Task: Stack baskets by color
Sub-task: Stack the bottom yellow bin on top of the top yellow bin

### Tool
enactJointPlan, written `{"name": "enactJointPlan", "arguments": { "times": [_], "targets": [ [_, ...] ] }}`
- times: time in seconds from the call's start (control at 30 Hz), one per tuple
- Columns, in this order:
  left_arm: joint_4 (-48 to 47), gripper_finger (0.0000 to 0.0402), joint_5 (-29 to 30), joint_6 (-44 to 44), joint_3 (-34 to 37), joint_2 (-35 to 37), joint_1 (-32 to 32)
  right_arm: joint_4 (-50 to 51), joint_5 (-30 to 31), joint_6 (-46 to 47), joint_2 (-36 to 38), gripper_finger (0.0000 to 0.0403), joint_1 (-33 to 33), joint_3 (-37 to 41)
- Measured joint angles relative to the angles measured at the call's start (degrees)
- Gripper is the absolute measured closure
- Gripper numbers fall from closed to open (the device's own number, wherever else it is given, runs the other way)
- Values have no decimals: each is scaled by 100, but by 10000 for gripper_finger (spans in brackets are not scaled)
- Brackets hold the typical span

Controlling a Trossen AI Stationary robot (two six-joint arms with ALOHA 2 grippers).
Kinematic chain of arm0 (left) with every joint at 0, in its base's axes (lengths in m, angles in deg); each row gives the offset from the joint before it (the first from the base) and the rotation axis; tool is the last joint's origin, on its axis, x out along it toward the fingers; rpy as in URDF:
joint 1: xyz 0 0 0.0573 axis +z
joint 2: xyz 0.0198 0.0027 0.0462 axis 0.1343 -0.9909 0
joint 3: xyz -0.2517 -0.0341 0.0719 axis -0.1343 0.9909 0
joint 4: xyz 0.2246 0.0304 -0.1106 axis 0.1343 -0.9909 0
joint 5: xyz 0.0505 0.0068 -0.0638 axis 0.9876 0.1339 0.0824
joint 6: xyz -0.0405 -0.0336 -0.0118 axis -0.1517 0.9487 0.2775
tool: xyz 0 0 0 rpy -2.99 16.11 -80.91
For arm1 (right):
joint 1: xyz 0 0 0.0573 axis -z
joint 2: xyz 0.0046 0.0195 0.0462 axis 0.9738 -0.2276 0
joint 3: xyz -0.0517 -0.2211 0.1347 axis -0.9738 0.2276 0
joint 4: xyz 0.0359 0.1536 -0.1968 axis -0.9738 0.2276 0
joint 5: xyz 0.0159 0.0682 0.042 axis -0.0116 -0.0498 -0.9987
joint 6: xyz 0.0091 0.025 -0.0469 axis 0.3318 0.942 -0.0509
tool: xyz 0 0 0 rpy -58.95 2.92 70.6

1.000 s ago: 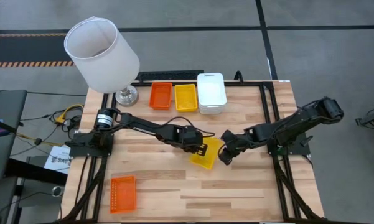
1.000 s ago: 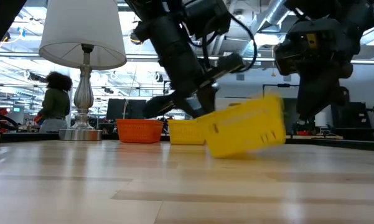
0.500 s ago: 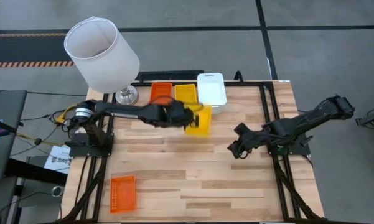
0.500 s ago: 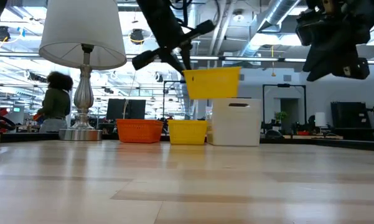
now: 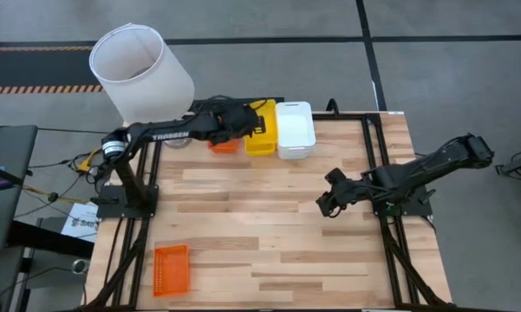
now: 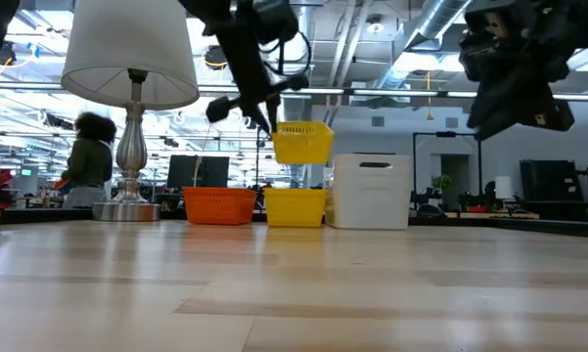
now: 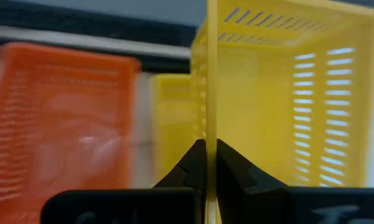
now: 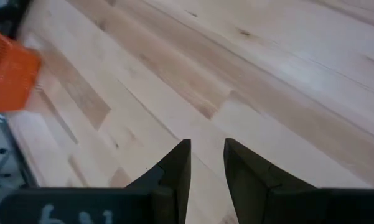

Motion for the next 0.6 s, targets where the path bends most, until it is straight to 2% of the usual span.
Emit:
{"name": "enactJointPlan", "arguments": {
  "times": [0.17,0.4,0.6],
  "targets": [
    [-146,401,-402,-164,9,-342,298,62,-1,-28,-32,285,108,7],
    [160,401,-986,-281,9,-786,489,64,-8,-46,-56,285,182,7],
    [163,401,-1055,-261,7,-906,484,53,-19,-44,-56,285,182,7]
  ]
}}
